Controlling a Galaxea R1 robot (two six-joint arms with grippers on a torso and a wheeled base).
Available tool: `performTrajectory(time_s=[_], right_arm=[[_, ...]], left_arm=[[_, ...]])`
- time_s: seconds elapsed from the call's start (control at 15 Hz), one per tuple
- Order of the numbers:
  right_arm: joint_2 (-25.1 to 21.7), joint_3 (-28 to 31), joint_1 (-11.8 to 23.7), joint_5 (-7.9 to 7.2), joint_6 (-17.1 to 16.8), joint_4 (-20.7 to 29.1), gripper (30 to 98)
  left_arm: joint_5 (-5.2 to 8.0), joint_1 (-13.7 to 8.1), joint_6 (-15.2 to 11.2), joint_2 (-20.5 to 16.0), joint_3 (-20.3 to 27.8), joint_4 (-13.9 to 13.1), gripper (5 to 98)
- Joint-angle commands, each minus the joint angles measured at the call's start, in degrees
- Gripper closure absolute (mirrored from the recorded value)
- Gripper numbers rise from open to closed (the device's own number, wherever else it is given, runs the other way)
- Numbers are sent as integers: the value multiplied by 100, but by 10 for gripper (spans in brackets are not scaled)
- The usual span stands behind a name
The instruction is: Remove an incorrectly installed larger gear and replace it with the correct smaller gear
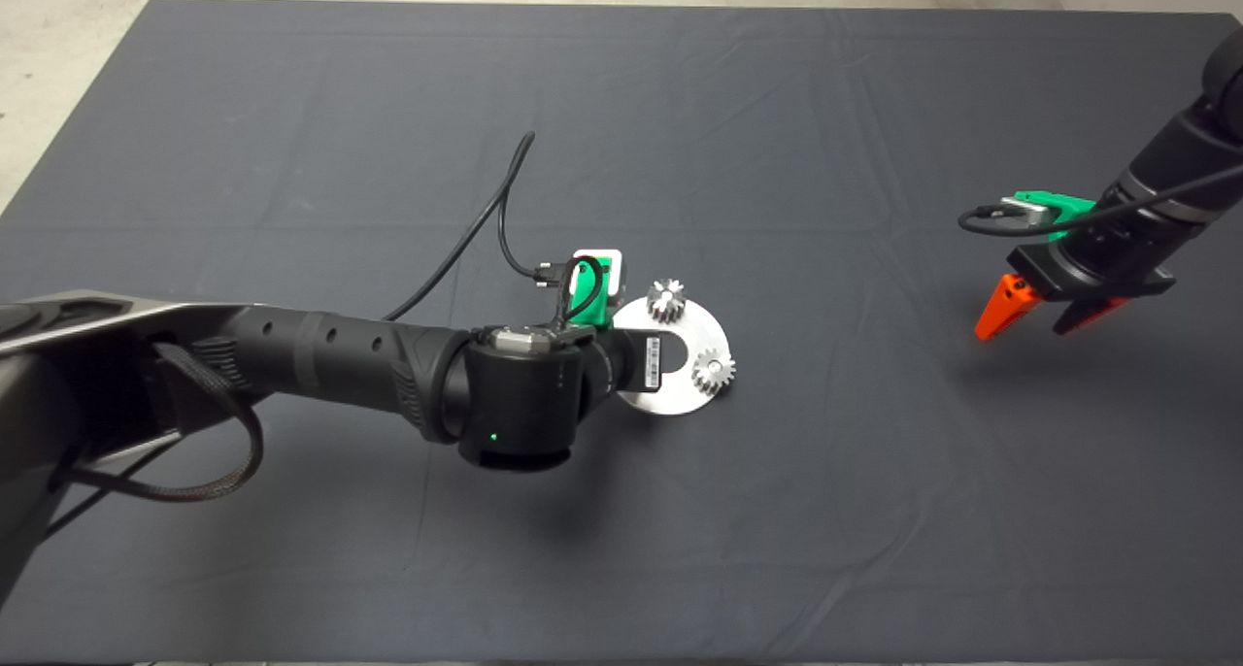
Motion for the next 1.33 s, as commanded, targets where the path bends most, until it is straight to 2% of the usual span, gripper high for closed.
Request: performTrajectory(time_s=[0.0,0.4,0.73,0.87,0.93,1.0,1.07,1.13,1.27], right_arm=[[23,-42,120,-566,-44,94,493],[-10,-51,120,-566,-88,59,493],[8,-68,111,-566,-105,50,493],[-1,-77,103,-566,-105,50,493],[-27,-69,102,-566,-105,50,493],[-54,-51,111,-566,-105,50,493],[-97,-42,111,-566,-105,50,493],[-98,-42,110,-566,-114,50,493],[-101,-12,102,-557,-114,50,493]], left_arm=[[411,-34,-37,68,258,80,796],[402,-19,-28,118,-114,80,796],[420,-70,77,153,109,45,797],[426,-70,172,141,-146,4,797],[410,-70,484,163,-164,-306,797],[358,-122,811,230,-181,-999,797],[359,-324,1096,321,-198,-1670,797],[359,-531,1373,380,-199,-2144,797],[367,-653,1768,341,-199,-2671,797]])
